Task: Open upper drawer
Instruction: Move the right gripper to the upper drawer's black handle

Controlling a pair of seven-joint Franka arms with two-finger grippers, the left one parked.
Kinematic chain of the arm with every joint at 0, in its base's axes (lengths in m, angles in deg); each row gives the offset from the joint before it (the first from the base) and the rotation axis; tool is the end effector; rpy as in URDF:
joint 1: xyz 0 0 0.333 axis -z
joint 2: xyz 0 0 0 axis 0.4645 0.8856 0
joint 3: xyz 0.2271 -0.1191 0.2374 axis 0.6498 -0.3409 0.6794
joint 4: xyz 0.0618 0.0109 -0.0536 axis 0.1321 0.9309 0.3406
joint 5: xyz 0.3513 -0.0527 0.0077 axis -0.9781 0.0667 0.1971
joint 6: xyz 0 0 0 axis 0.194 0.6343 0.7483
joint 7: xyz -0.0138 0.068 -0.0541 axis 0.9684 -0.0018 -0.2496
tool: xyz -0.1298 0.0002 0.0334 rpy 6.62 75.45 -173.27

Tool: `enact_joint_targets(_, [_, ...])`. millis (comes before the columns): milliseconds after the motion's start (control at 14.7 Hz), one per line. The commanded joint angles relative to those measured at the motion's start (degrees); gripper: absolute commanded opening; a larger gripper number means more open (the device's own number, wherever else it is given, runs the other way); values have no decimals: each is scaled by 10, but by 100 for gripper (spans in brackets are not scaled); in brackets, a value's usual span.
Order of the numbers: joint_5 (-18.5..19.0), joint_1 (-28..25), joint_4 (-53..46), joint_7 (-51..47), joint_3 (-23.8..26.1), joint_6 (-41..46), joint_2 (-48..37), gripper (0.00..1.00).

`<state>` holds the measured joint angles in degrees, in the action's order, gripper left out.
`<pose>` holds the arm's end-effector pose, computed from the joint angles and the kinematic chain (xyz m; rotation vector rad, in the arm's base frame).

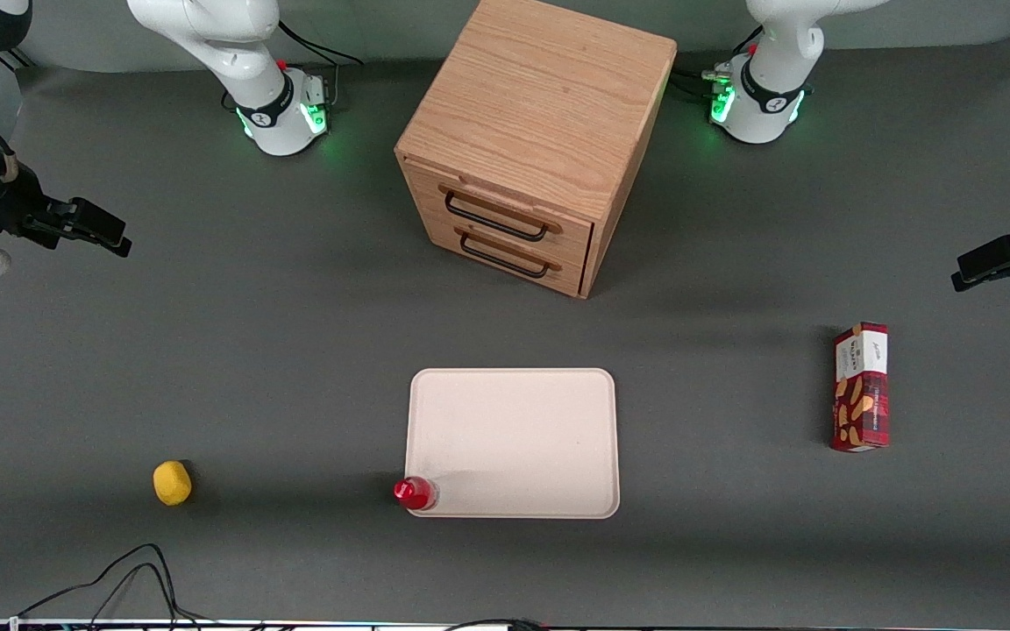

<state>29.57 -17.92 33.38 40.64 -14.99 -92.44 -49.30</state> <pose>0.4976 0.0273 0.6323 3.1169 -0.2394 -0.0542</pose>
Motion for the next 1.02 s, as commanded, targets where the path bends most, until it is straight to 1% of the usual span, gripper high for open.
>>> enact_joint_targets(0, [-4,2,12,-1,2,0,-13,100])
enact_joint_targets(340, [-8,1,8,-1,3,-5,-11,100])
enact_joint_targets(543, [-4,-8,-11,-4,30,-8,8,100])
enact_joint_targets(679, [-8,-32,-31,1,37,-9,24,100])
enact_joint_targets(951, [-7,-127,-72,1,41,-9,60,100])
